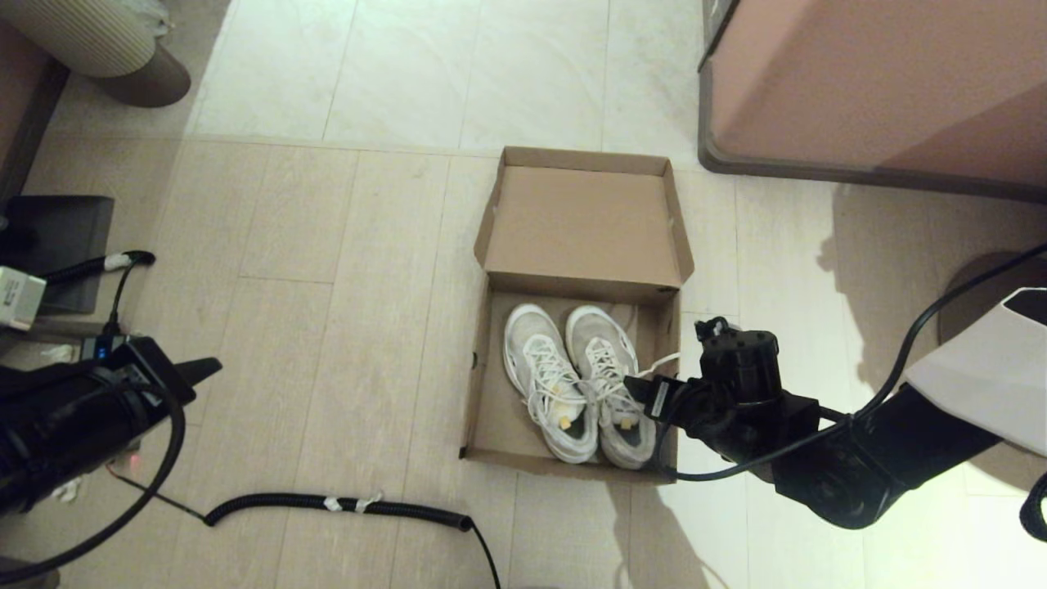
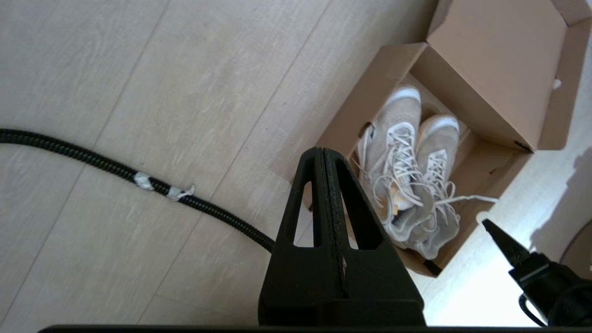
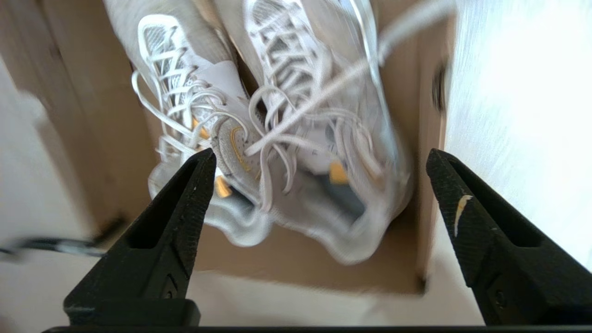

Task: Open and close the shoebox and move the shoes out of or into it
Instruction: Put the shoes into the shoe box

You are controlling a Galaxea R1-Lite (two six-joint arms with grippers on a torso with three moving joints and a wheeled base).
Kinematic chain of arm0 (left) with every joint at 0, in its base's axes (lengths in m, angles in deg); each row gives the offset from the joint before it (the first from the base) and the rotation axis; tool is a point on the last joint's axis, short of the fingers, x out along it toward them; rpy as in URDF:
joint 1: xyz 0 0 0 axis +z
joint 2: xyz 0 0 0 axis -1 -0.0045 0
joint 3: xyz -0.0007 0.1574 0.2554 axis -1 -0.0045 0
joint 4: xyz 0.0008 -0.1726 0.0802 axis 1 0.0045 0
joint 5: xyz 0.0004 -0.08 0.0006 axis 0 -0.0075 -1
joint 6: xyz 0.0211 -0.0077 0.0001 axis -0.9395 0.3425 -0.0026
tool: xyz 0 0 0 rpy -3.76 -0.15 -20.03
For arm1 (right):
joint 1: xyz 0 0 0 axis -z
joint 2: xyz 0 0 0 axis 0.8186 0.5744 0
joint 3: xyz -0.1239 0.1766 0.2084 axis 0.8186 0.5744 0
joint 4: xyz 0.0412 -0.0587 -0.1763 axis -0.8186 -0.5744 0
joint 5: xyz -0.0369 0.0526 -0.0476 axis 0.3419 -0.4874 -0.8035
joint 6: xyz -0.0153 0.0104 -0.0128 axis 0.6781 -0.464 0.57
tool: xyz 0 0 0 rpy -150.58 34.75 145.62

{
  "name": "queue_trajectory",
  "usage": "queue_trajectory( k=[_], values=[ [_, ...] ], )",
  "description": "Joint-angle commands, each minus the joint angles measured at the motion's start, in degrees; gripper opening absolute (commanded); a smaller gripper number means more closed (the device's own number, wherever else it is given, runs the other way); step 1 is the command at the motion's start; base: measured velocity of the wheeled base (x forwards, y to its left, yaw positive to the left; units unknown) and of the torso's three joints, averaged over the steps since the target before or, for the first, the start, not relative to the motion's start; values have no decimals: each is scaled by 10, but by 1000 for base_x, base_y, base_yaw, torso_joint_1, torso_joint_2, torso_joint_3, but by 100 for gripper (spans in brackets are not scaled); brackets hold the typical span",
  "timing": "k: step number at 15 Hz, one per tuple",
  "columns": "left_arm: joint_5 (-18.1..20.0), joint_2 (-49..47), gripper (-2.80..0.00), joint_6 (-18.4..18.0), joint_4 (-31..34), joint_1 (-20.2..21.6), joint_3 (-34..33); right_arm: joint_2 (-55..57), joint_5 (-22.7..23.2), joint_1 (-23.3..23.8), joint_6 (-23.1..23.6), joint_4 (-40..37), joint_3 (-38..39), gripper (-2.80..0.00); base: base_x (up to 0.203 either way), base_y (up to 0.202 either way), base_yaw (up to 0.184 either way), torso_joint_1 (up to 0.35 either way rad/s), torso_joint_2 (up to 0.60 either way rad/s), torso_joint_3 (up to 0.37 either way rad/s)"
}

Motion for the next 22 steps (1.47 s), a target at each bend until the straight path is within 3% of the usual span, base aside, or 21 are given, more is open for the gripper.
queue_trajectory(
  k=[1,6,12,16,22],
  values=[
    [0,-17,-280,2,-4,-1,5,5,23,16,-52,-3,-13,0,0,0,0,0,0,0],
    [1,-19,-280,-1,-3,0,21,63,68,46,-55,0,-90,0,0,0,0,0,0,0],
    [-2,-11,-280,-2,0,2,21,134,72,60,-53,-1,-165,0,0,0,0,0,0,0],
    [-2,-7,-280,-2,1,3,20,183,73,73,-52,-3,-265,0,0,0,0,0,0,0],
    [-2,0,-280,-2,1,2,20,136,80,-10,-56,-57,-285,0,0,0,0,0,0,0]
  ],
)
